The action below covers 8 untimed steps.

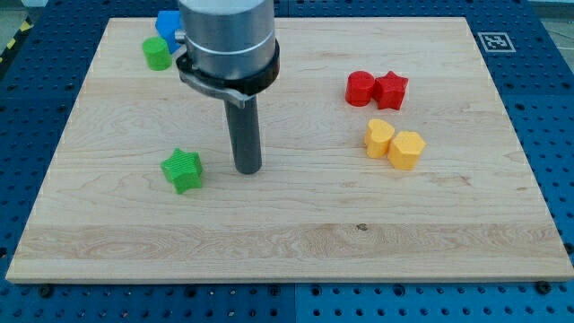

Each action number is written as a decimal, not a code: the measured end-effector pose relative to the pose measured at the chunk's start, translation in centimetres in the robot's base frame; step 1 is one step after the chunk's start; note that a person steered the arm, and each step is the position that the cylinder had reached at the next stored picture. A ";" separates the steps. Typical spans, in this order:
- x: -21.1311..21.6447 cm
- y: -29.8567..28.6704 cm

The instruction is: Slightly push the green start towards the green circle

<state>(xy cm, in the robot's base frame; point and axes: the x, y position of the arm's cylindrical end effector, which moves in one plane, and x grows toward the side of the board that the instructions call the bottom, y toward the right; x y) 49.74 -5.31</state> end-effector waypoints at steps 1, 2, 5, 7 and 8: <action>1.8 0.0; 3.8 0.0; 3.4 -3.4; 2.7 -4.0; 2.7 -5.1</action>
<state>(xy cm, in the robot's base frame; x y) 52.45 -10.42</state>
